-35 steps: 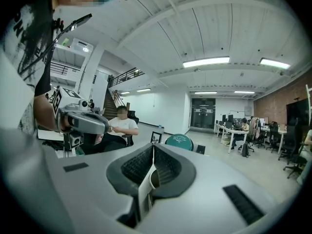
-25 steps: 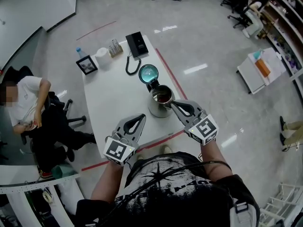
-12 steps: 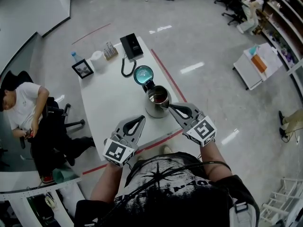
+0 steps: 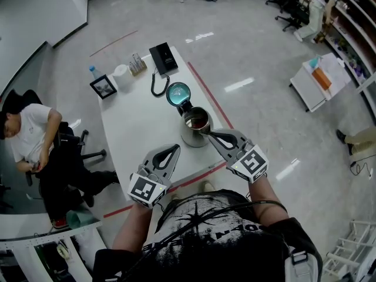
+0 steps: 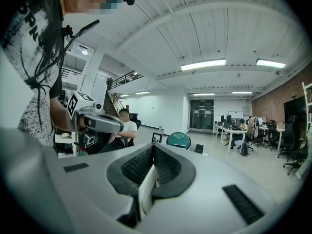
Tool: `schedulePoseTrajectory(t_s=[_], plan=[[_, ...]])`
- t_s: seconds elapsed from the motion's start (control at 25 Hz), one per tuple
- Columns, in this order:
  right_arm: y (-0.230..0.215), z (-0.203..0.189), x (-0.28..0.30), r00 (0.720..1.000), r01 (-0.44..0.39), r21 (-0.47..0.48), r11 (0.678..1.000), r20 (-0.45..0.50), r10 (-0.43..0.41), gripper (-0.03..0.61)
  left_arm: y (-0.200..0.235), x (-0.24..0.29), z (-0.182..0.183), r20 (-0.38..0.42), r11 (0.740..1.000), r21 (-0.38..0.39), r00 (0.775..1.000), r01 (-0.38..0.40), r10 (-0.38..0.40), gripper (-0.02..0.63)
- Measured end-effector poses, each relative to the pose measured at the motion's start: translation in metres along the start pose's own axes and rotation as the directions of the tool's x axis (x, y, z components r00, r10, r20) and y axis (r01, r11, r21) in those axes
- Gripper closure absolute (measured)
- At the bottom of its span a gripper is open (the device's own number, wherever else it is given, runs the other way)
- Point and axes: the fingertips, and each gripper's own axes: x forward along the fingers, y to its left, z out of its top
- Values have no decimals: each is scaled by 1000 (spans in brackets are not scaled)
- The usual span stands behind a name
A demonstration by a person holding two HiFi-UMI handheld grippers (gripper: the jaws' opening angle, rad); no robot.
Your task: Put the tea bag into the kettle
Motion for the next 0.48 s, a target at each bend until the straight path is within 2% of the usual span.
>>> schedulePoseTrajectory(t_s=[0.48], plan=[[-6, 5, 5, 1000, 29, -4, 1000, 7, -29, 568, 5, 1, -1, 2, 1000, -6, 1000, 5, -5, 603]])
